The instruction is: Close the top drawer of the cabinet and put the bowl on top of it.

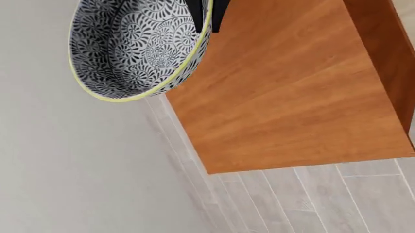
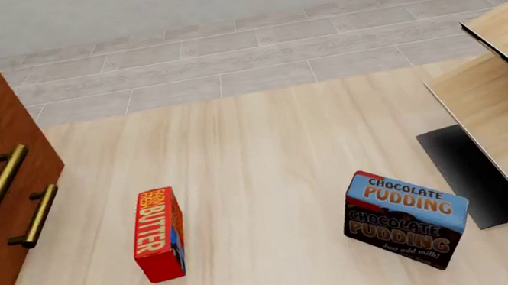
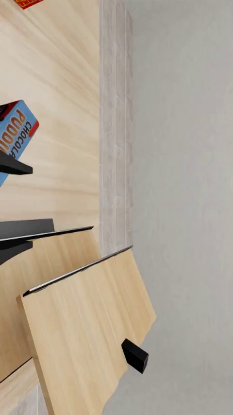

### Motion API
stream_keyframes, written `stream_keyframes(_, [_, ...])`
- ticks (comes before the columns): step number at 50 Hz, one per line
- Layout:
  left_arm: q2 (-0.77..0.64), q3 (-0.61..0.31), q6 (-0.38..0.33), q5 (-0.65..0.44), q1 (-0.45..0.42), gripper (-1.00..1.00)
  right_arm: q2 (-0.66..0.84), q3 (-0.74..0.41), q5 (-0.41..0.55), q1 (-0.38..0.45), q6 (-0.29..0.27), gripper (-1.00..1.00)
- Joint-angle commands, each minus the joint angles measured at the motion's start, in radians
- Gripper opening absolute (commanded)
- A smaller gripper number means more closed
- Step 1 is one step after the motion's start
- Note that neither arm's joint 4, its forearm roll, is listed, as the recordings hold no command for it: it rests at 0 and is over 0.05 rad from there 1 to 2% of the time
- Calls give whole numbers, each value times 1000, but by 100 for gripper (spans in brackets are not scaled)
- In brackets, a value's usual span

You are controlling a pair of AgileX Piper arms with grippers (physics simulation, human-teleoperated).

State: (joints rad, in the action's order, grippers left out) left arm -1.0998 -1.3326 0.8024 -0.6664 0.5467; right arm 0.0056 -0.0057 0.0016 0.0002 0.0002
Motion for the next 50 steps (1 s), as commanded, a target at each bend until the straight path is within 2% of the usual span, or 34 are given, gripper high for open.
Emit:
stream_keyframes(1, [-34, -8, -4, 36, 55, -100, 0, 1, -1, 0, 0, 100])
stream_keyframes(2, [-70, -107, -6, -26, 65, -100, 0, 1, -1, 0, 0, 100])
stream_keyframes(4, [-45, -14, -6, 36, 64, -100, 0, 1, -1, 0, 0, 100])
stream_keyframes(6, [-79, -118, -8, -34, 68, -100, 0, 1, -1, 0, 0, 100])
stream_keyframes(7, [-80, -120, -8, -35, 68, -100, 0, 1, -1, 0, 0, 100])
stream_keyframes(10, [-55, -16, -4, 40, 73, -100, 0, 1, -1, 0, 0, 100])
stream_keyframes(11, [-57, -20, -7, 39, 75, -100, 0, 1, -1, 0, 0, 100])
stream_keyframes(12, [-86, -114, -8, -29, 76, -100, 0, 1, -1, 0, 0, 100])
stream_keyframes(13, [-95, -135, -8, -41, 79, -100, 0, 1, -1, 0, 0, 100])
stream_keyframes(15, [-66, -25, -8, 39, 80, -100, 0, 1, -1, 0, 0, 100])
stream_keyframes(16, [-66, -18, -10, 46, 84, -100, 0, 1, -1, 0, 0, 100])
stream_keyframes(18, [-103, -138, -9, -37, 89, -100, 0, 1, -1, 0, 0, 100])
stream_keyframes(19, [-103, -130, -11, -28, 92, -100, 0, 1, -1, 0, 0, 100])
stream_keyframes(20, [-80, -35, -13, 43, 94, -100, 0, 1, -1, 0, 0, 100])
stream_keyframes(28, [-84, -24, -13, 58, 98, -100, 0, 1, -1, 0, 0, 100])
stream_keyframes(30, [-114, -134, -7, -22, 99, -100, 0, 1, -1, 0, 0, 100])
stream_keyframes(32, [-95, -44, -31, 51, 104, -100, 0, 1, -1, 0, 0, 100])
stream_keyframes(33, [-91, -29, -25, 59, 104, -100, 0, 1, -1, 0, 0, 100])
stream_keyframes(34, [-106, -91, -34, 9, 101, -100, 0, 1, -1, 0, 0, 100])
stream_keyframes(35, [-107, -93, -34, 8, 101, -100, 0, 1, -1, 0, 0, 100])
stream_keyframes(36, [-90, -32, -32, 51, 97, -100, 0, 1, -1, 0, 0, 100])
stream_keyframes(38, [-86, -9, -36, 61, 90, -100, -1, 1, -1, 0, 0, 100])
stream_keyframes(44, [-87, 2, -49, 68, 86, -100, 0, 1, -1, 0, 0, 100])
stream_keyframes(46, [-104, -70, -54, 7, 79, -100, 0, 1, -1, 0, 0, 100])
stream_keyframes(47, [-90, -7, -57, 50, 75, -100, 0, 1, -1, 0, 0, 100])
stream_keyframes(50, [-84, 21, -67, 65, 68, -100, 0, 1, -1, 0, 0, 100])
